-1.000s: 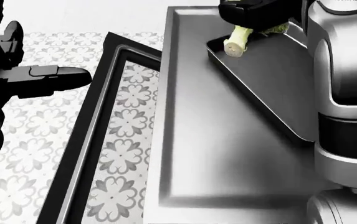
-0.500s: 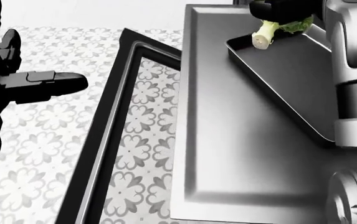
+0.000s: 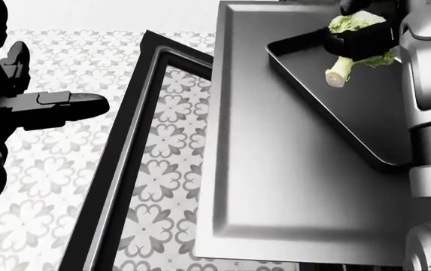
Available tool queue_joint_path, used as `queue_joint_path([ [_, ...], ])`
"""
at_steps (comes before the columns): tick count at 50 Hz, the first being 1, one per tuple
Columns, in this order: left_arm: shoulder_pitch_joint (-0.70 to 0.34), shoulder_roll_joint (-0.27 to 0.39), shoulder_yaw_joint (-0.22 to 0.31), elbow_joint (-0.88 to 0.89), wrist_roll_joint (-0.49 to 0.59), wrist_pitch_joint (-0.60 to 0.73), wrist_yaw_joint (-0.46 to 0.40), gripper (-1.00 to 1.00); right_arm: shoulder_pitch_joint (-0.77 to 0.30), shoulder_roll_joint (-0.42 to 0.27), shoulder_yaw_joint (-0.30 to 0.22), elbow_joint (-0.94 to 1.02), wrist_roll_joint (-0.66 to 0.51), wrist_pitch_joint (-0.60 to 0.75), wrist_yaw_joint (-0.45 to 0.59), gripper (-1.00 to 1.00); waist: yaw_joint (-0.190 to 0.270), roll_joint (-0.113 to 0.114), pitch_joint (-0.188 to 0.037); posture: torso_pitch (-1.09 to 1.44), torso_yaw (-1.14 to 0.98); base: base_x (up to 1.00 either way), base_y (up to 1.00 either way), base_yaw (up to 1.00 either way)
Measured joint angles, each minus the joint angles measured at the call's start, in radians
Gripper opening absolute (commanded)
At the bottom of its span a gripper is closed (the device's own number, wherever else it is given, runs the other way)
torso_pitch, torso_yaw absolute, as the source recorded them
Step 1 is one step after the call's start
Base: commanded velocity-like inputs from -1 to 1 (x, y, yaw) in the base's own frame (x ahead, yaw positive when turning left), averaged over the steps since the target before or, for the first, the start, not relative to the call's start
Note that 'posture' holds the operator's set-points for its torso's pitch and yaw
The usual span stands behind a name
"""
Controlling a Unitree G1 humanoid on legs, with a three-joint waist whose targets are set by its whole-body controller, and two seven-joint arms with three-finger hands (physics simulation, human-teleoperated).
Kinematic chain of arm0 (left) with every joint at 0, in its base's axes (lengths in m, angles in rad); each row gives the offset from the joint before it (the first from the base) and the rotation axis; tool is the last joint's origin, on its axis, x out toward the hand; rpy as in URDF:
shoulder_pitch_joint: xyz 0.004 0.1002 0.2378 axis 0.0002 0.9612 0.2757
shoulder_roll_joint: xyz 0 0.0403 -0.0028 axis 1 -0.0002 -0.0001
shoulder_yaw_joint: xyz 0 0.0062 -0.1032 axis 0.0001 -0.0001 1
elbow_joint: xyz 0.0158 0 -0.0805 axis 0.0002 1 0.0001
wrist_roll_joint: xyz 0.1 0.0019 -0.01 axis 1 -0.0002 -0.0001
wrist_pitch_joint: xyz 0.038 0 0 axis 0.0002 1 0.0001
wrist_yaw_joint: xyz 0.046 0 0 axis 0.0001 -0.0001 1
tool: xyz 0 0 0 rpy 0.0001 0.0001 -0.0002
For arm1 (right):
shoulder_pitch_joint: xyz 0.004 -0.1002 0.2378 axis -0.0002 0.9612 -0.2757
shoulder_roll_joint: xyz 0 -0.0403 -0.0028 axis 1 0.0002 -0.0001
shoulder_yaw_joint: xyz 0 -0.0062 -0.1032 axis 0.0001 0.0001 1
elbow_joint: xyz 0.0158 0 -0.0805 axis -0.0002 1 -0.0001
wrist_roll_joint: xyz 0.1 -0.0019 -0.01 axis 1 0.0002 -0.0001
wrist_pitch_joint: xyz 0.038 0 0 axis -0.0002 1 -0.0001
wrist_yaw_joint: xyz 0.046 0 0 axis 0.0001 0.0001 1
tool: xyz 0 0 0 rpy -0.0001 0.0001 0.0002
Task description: Place the broccoli on the top rack of the oven.
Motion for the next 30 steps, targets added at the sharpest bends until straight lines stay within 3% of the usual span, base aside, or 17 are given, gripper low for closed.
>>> queue_joint_path([
  [12, 0.004, 0.003, 0.005, -0.015, -0.005, 0.004, 0.002, 1.0, 0.017, -0.008, -0.014, 0.05, -0.053, -0.048, -0.016, -1.0, -0.002, 0.0, -0.005, 0.0, 0.0, 0.0, 0.0, 0.0],
  [30, 0.0, 0.005, 0.004, 0.002, -0.003, -0.001, 0.001, 1.0, 0.037, -0.015, -0.024, 0.103, -0.025, -0.08, -0.056, -1.0, -0.003, -0.001, -0.007, 0.0, 0.0, 0.0, 0.0, 0.0],
])
